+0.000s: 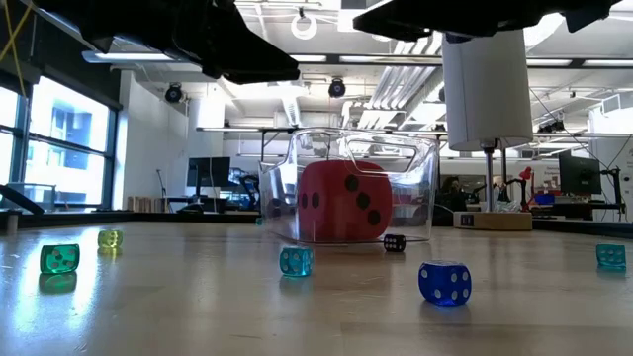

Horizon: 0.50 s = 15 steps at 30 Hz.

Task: Pick & Place Dice
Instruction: Put the small green dice into the transparent bin

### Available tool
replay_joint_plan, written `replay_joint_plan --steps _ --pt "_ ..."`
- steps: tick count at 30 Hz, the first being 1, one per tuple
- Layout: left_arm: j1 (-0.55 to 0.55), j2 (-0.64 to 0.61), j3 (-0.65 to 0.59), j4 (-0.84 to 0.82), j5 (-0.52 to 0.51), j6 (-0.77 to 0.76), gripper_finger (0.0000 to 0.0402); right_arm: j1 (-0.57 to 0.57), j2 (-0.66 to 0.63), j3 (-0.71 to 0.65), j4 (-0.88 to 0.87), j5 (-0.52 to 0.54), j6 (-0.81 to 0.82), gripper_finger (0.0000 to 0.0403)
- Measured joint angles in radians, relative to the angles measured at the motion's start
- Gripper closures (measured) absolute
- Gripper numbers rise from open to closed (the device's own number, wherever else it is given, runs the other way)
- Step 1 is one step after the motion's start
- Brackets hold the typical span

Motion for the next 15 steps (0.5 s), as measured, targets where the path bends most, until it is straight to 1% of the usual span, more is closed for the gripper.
replay_joint_plan --steps 3,7,15 --pt "-0.023 0.0 0.0 -0.04 -0.001 -0.013 0.0175 0.009 0.0 0.0 0.008 -0.015 0.0 0.0003" --pt "-0.073 0.0 0.0 -0.086 0.0 0.035 0.0175 0.011 0.0 0.0 0.007 -0.015 -0.001 0.0003" --pt "-0.15 0.0 0.0 -0.089 0.0 0.026 0.0175 0.009 0.0 0.0 0.024 -0.009 -0.008 0.0003"
